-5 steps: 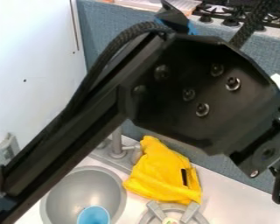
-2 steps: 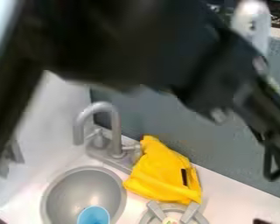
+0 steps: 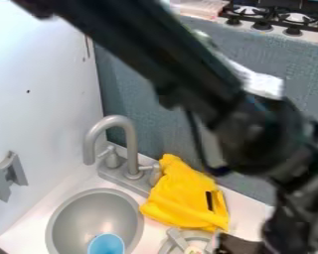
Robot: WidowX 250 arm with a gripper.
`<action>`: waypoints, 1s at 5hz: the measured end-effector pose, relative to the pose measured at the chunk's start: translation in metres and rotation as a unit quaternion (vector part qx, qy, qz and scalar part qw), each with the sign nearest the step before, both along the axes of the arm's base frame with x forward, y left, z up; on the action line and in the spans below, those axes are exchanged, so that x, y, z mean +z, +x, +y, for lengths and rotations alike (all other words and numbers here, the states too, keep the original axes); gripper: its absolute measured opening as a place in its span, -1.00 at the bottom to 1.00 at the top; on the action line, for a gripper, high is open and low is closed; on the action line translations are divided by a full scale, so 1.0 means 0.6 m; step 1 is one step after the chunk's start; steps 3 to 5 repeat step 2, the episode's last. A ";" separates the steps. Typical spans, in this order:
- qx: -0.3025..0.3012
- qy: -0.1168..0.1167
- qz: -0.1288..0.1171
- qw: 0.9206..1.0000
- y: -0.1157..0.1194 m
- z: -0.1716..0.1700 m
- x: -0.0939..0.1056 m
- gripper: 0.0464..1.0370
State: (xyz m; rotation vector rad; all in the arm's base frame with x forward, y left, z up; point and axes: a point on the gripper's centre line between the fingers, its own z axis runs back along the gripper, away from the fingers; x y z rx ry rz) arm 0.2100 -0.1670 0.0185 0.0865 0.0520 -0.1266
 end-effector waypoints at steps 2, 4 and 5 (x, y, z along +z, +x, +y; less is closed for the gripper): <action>0.063 0.007 0.005 0.998 -0.004 0.164 0.017 0.93; 0.063 0.007 0.005 0.998 -0.004 0.164 0.017 0.93; 0.063 0.007 0.005 0.998 -0.004 0.164 0.017 0.93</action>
